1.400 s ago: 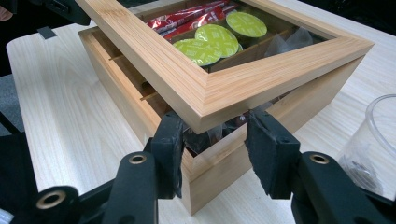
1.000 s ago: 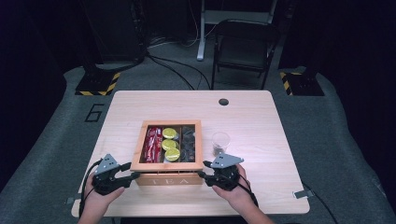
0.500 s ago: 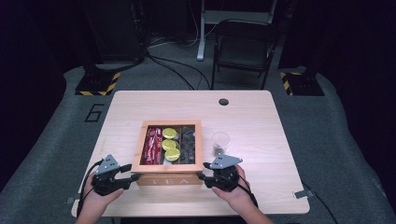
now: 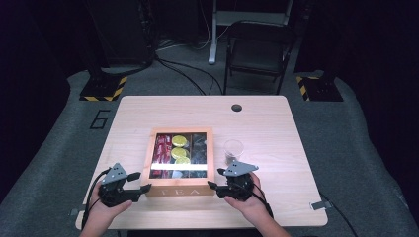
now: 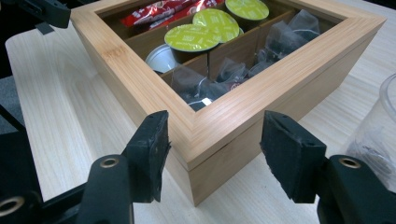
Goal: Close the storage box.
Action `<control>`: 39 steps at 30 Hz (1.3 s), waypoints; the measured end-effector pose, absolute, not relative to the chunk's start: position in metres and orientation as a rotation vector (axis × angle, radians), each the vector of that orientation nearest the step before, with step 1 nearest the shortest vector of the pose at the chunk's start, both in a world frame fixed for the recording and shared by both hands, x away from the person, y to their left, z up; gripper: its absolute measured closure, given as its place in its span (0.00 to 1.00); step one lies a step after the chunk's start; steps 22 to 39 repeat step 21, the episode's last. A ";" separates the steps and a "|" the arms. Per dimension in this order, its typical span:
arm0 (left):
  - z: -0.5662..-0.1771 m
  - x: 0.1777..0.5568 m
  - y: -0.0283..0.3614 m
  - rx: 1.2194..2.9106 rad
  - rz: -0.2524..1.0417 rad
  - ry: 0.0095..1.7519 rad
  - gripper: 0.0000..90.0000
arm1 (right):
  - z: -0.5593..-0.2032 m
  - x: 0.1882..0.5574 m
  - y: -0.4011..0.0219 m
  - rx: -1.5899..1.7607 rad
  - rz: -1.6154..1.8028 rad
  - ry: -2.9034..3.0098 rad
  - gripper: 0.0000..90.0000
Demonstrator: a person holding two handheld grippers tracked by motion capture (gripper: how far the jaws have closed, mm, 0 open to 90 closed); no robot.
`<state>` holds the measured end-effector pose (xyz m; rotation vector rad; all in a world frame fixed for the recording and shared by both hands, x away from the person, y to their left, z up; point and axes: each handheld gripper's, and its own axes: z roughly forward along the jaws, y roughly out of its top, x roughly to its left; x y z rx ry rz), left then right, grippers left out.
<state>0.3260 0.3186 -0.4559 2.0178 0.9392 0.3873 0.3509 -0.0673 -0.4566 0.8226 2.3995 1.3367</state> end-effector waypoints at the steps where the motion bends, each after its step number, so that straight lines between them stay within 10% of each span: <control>1: -0.455 0.326 0.320 2.014 0.383 0.940 0.40 | -0.456 0.351 -0.068 0.823 1.338 2.401 0.46; 39: -0.451 0.338 0.342 1.871 0.421 1.009 0.40 | -0.455 0.349 -0.074 0.851 1.354 2.370 0.45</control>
